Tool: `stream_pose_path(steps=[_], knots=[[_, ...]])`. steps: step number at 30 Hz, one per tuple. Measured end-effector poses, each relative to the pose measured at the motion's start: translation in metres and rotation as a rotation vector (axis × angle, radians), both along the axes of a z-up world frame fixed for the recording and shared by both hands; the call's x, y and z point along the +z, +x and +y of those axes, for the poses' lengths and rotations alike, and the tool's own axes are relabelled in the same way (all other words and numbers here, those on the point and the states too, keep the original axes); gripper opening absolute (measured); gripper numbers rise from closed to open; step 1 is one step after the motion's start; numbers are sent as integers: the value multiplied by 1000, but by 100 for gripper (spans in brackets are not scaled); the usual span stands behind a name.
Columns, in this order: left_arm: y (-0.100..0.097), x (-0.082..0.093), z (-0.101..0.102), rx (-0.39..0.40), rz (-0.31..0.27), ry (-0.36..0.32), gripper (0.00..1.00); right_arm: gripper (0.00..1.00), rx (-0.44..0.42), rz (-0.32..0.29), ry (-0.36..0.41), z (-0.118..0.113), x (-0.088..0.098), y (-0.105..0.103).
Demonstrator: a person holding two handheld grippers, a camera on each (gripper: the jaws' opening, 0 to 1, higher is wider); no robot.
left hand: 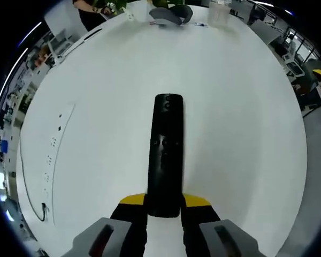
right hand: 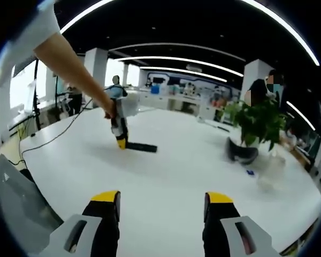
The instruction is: Press the specified remote control buttons in sequence, fully releasing each button before pressing the next.
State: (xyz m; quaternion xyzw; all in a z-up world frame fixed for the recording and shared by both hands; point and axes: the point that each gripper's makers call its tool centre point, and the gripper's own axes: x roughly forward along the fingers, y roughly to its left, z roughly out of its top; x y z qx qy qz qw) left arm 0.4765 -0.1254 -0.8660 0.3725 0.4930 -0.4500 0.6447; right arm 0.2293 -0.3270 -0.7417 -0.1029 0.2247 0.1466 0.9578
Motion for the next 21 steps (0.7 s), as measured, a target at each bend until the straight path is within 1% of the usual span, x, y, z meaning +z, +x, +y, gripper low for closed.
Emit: stream_pose_path(steps=[2,5,6,10,13,18,21], knots=[[-4,0,-1,14,-2,4,23,61,4,-3,-4,1,0,0],[-15,-1,-4,-3,3,15,23,59,7,-9,3,2,2,-1],[-18,-1,-5,-5,1,17,23,57,7,-8,8,2,2,-1],[-26,-1,-6,-9,0,13,23,45,3,-5,21,0,3,-2],[-37,-2,-8,-25,7,30,23,40,-5,-9,39,-1,5,-2],[-54,-3,-11,-61,14,57,23,32,1,0,33,0,3,-3],[-61,-3,-12,-58,17,65,23,27,-2,0,30,-1,3,-3]])
